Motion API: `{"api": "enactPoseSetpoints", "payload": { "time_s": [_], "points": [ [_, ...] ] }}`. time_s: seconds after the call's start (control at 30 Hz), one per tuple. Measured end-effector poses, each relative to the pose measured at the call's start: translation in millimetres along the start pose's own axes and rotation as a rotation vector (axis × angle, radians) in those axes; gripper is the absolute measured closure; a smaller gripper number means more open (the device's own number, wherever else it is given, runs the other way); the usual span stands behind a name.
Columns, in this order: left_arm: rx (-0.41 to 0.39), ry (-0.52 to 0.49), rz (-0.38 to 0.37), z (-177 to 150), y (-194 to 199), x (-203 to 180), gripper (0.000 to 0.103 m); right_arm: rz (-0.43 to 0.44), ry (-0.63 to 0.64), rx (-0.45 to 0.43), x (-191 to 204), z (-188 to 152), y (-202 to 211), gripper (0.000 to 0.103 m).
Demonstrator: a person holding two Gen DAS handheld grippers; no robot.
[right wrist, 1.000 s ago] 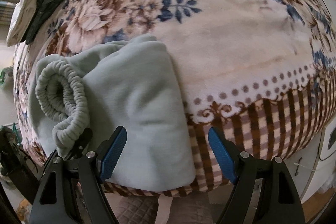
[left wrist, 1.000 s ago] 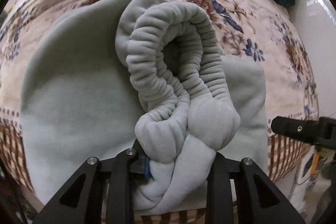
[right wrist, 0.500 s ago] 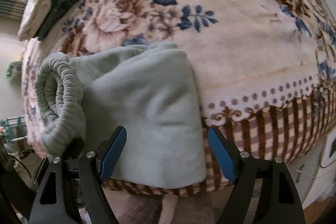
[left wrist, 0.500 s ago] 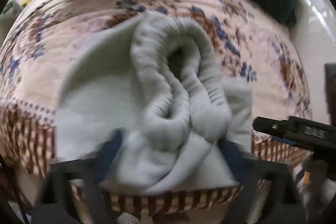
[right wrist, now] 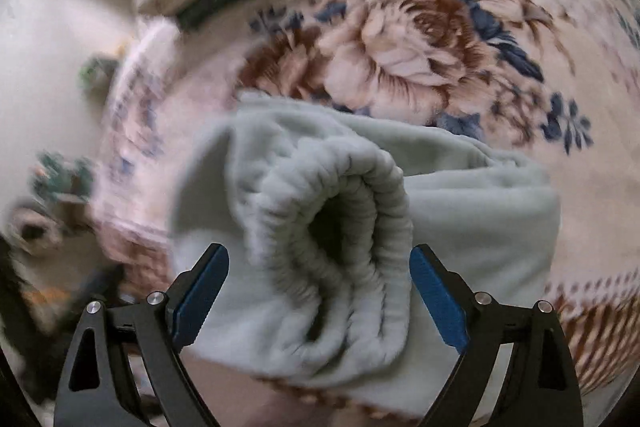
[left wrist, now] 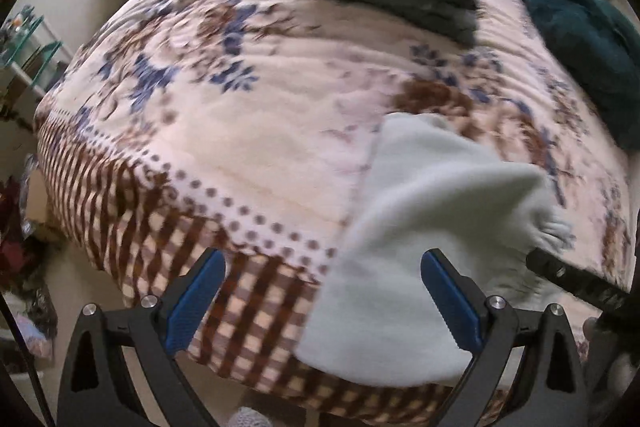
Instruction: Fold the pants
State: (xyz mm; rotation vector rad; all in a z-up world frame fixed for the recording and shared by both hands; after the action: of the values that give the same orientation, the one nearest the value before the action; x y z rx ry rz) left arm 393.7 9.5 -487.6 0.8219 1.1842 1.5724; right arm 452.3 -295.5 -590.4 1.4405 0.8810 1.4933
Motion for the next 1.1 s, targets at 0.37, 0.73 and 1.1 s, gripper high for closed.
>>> {"api": "enactPoseSetpoints", "payload": {
  "time_s": [0.37,0.73,1.1],
  "points": [
    [0.055,0.024,0.003,-6,-20,9,0.003,0.086,-0.042,0.118,-12,1,-60,0.031],
    [0.048,-0.057,-0.148,19,4,-29,0.003,0.195,-0.19,-0.066,-63,-13,89,0.058],
    [0.137,-0.171,-0.346,50,-23,-128,0.003,0.248,-0.522,0.103,-255,-42,31,0.042]
  ]
}}
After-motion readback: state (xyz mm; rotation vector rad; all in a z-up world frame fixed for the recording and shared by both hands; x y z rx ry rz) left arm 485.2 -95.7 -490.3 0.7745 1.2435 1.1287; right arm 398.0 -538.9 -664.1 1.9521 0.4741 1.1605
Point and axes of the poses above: each gripper's, at about its wrist camera, not at the fingertips, and y roughly against the way its jaws point, x to its left, z to its top, the point moved 3 cm from there along -y, roughly the way its jaws point
